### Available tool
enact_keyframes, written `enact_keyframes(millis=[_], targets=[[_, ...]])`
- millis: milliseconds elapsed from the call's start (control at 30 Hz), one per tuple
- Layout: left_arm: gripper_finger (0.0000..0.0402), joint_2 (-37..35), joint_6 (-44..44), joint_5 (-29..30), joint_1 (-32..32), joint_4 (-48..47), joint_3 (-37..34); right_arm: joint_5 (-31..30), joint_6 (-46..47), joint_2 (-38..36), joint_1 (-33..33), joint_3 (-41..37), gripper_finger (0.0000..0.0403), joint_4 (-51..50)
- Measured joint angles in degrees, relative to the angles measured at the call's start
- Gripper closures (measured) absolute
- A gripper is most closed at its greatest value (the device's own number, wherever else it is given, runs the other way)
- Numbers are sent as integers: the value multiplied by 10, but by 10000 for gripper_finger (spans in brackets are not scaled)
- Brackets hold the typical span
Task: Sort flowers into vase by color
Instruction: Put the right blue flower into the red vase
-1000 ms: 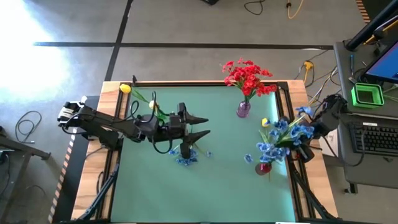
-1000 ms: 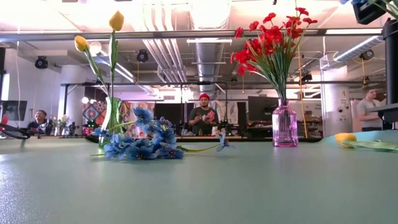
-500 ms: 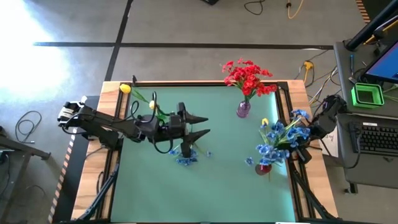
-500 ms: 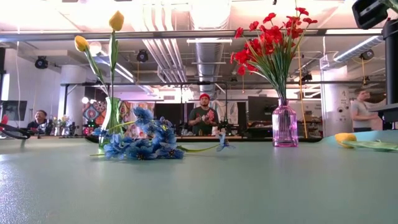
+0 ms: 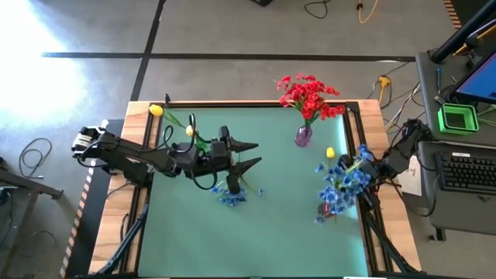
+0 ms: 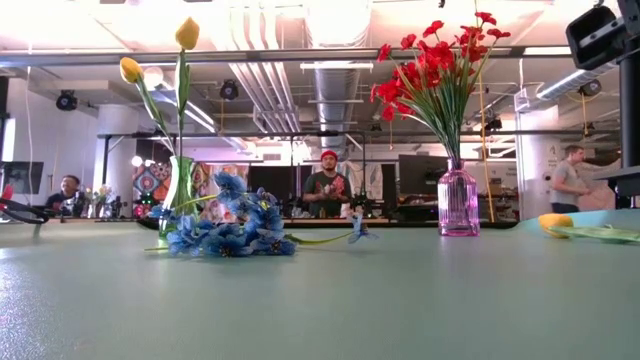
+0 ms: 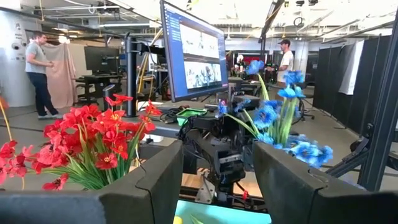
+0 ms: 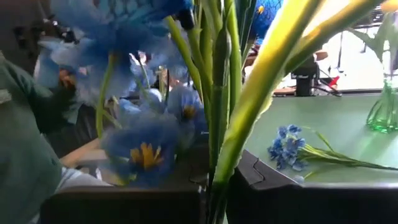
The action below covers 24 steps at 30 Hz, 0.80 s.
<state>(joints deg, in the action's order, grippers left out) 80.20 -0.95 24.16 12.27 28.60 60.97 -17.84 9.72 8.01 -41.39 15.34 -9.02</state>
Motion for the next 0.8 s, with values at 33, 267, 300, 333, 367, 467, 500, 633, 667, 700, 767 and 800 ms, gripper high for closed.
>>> enact_keyframes(millis=[33, 267, 300, 333, 367, 467, 500, 633, 667, 700, 767, 800], targets=[[222, 0, 0, 0, 0, 0, 0, 3, -1, 0, 0, -4, 390, 3], [222, 16, 0, -3, 0, 3, 0, 16, 1, -1, 0, -10, 390, 3], [222, 23, 1, -6, 0, 7, 0, 16, 1, -1, 0, -10, 390, 3], [222, 30, 2, -10, 0, 14, 0, 16, -1, -1, 0, -9, 390, 4], [222, 39, 4, -14, 1, 24, 0, 16, -2, -1, 0, -9, 390, 4], [222, 66, 6, -31, 1, 66, 0, 16, 0, -1, 0, -8, 383, -7], [222, 75, 5, -32, 1, 79, 0, 16, 6, -1, 0, -8, 378, -12], [222, 113, -12, -33, 1, 139, 1, 14, 14, -1, 0, -7, 348, -17], [222, 124, -16, -33, 1, 157, 4, 14, 14, -1, 0, -7, 339, -17], [222, 136, -18, -33, 1, 173, 8, 14, 14, -1, 0, -7, 331, -18], [221, 163, -19, -38, 0, 189, 25, 14, 18, -1, 0, -7, 314, -25], [219, 178, -20, -38, -1, 189, 39, 14, 23, -1, 0, -7, 305, -33]])
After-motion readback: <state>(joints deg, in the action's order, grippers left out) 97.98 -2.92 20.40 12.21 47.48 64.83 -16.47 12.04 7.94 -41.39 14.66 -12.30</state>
